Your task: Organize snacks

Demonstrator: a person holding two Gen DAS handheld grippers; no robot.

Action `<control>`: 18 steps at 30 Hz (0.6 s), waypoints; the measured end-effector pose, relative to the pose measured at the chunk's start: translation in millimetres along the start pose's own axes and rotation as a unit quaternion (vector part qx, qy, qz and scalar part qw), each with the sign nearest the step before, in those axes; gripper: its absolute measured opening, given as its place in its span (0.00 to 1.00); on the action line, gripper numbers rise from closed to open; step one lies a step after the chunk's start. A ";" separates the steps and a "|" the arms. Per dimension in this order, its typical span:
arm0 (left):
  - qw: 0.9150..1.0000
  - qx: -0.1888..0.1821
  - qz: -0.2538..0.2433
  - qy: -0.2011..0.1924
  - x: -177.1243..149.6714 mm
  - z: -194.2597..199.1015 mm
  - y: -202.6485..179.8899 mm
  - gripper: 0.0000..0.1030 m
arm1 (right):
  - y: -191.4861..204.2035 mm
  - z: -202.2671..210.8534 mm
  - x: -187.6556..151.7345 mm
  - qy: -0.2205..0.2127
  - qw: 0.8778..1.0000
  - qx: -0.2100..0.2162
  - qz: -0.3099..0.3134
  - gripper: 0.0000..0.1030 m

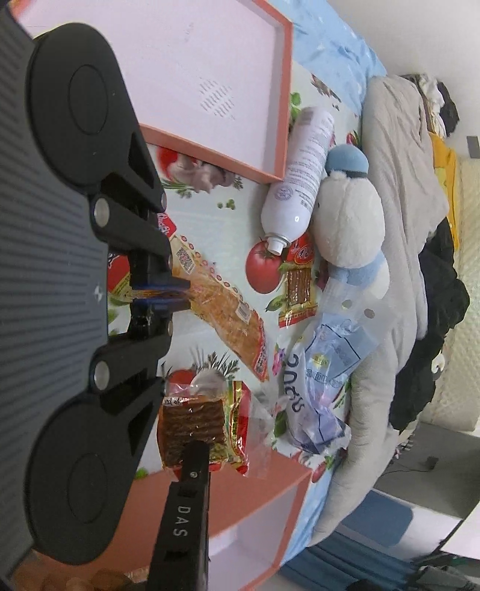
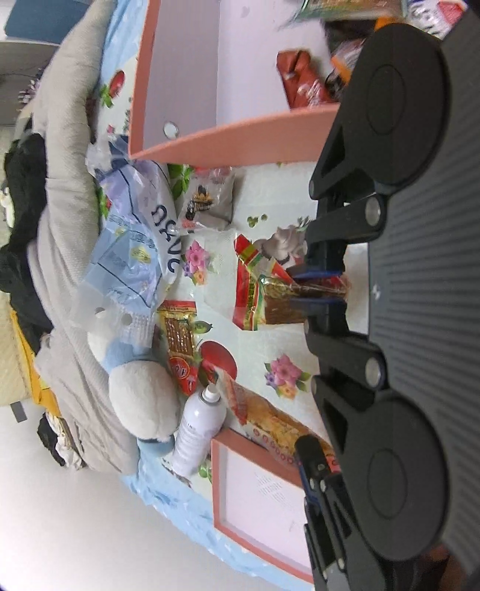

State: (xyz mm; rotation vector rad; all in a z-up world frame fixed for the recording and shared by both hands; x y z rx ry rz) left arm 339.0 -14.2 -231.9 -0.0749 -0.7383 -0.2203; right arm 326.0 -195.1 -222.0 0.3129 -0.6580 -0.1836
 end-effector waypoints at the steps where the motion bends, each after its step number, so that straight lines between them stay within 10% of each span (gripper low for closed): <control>1: 1.000 0.001 0.001 -0.002 -1.9 7.2 -1.9 0.04 | -0.4 7.5 -2.1 -0.003 1.000 0.000 0.000 0.13; 18: 0.999 -0.007 0.024 -0.044 -24.6 118.6 -32.3 0.00 | -6.5 111.0 -40.6 -0.053 0.999 -0.005 0.006 0.13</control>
Point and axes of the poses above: each gripper's, at about its wrist camera, not at the fingertips, and z roughly against the way its jaws point, y to its left, x to its top, the point moved 8 cm from there along -z, roughly the way its jaws point, and after that the axes turned 10 degrees about -z, right-handed, at the moved point
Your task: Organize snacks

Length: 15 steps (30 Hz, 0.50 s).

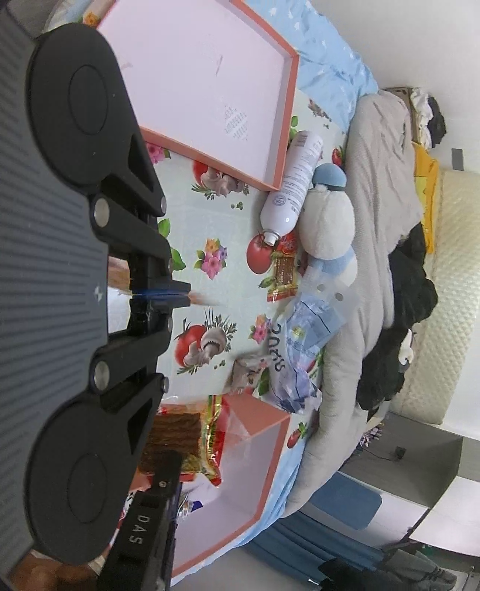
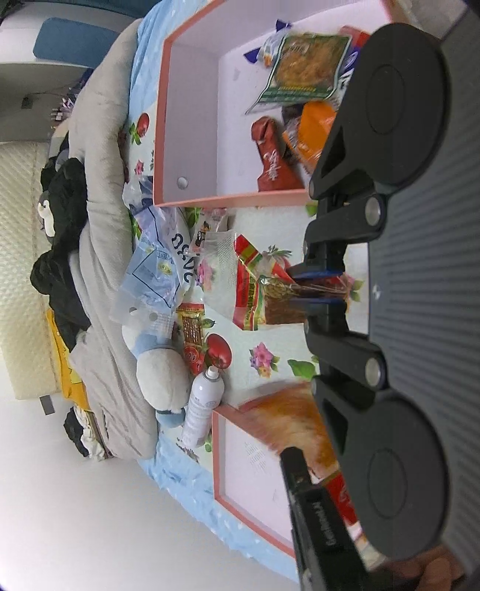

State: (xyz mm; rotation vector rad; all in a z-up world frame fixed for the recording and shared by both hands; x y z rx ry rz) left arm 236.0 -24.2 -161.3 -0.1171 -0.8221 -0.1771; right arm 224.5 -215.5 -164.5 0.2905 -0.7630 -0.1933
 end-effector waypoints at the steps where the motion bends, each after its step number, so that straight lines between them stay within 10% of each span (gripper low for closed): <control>1: 1.000 0.000 -0.001 -0.003 -0.3 4.6 -2.9 0.00 | -0.7 3.9 -1.6 -0.003 1.000 -0.001 0.000 0.13; 15: 0.998 -0.057 -0.003 0.033 -41.6 4.1 -10.1 0.00 | -12.8 28.9 -34.3 0.001 1.000 -0.003 -0.005 0.13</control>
Point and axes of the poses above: each gripper's, at about its wrist camera, not at the fingertips, and z roughly against the way its jaws point, y to its left, x to its top, the point moved 8 cm from there along -z, roughly the way its jaws point, and after that the axes turned 10 degrees about -z, right-handed, at the moved point
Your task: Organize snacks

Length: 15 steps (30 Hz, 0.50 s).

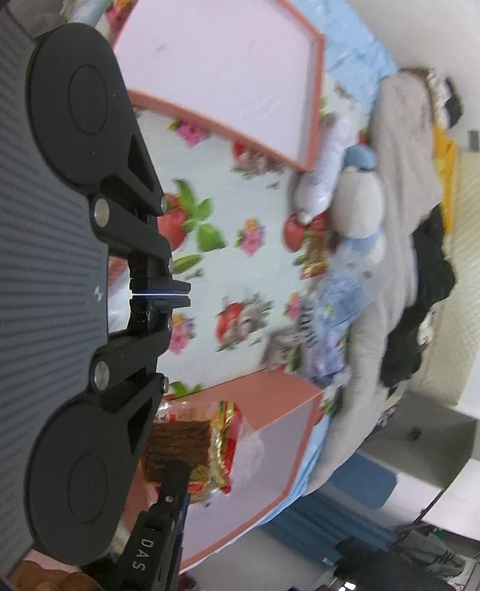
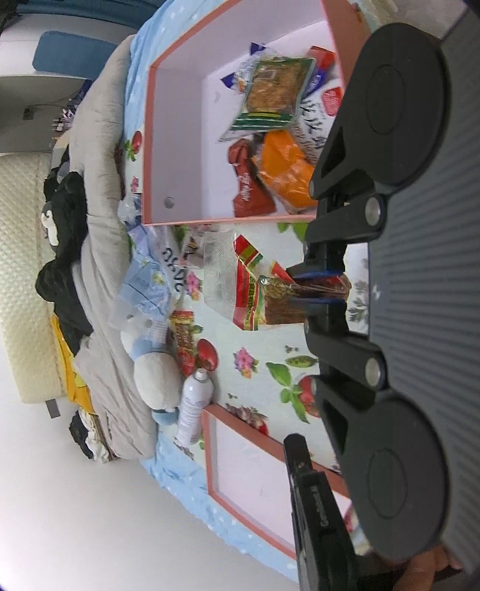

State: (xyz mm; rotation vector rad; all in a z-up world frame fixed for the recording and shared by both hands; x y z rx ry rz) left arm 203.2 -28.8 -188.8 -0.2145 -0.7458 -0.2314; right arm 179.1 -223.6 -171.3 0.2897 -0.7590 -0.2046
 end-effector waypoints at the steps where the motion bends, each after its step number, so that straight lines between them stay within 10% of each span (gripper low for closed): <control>1: 1.000 -0.007 0.002 0.006 -4.5 -3.0 2.8 0.01 | 0.3 -1.2 -4.5 0.004 1.000 0.000 0.000 0.13; 8: 0.997 -0.029 -0.053 0.051 -35.1 -28.3 22.3 0.04 | 2.3 -9.4 -27.8 0.027 1.000 0.005 -0.001 0.13; 15: 0.987 -0.033 -0.114 0.111 -57.0 -55.1 41.9 0.65 | 3.6 -16.7 -34.9 0.037 0.999 0.005 -0.001 0.13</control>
Point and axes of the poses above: each gripper's, at about its wrist camera, not at the fingertips, and z roughly against the way its jaws point, y to its left, x to its top, the point moved 8 cm from there along -z, roughly the way its jaws point, and after that the axes turned 10 degrees about -z, right-handed, at the moved point
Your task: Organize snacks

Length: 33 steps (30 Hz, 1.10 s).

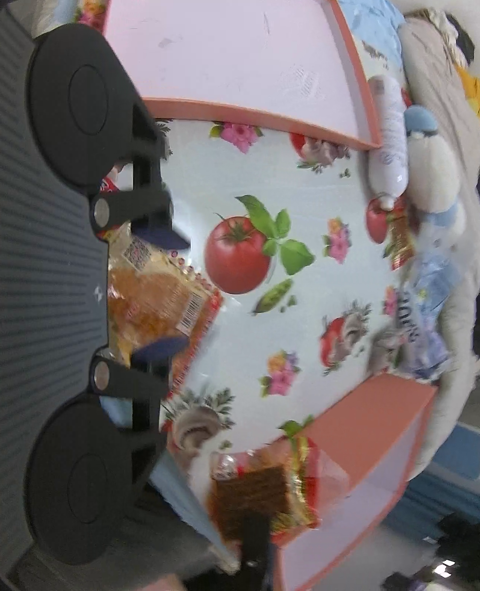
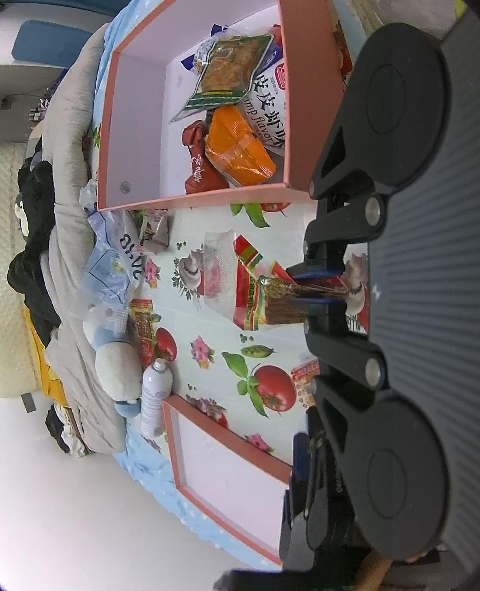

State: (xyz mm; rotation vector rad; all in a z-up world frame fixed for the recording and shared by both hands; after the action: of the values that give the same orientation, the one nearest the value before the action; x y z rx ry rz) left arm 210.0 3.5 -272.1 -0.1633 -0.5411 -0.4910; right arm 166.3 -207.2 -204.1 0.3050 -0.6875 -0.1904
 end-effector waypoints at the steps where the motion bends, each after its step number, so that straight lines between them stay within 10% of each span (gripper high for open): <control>1: 1.000 0.000 -0.010 0.000 -0.6 -1.7 2.1 0.69 | 0.2 -1.1 -0.5 0.001 1.000 0.000 -0.001 0.13; 14: 0.995 0.002 -0.080 0.051 -29.1 -34.3 -4.1 0.79 | -1.8 -10.2 -0.8 0.010 1.000 -0.003 -0.007 0.13; 22: 0.994 0.012 -0.094 0.049 -28.4 -34.8 -22.7 0.45 | -0.9 -15.5 0.7 0.014 1.000 -0.002 -0.005 0.13; 33: 0.996 0.029 -0.072 0.042 -24.5 -29.1 -26.5 0.27 | -0.9 -15.0 1.1 0.013 1.000 -0.001 -0.005 0.13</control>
State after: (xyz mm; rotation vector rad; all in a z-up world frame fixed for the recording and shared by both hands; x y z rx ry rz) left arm 192.0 -17.6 -309.2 -0.0481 -0.4859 -0.6200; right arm 176.9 -205.1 -214.8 0.3082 -0.6598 -0.1970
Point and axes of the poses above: each gripper's, at about its wrist camera, not at the fingertips, and z roughly against the way its jaws point, y to its left, x to its top, the point moved 8 cm from there along -z, roughly the way its jaws point, and after that the axes turned 10 degrees about -z, right-handed, at the moved point
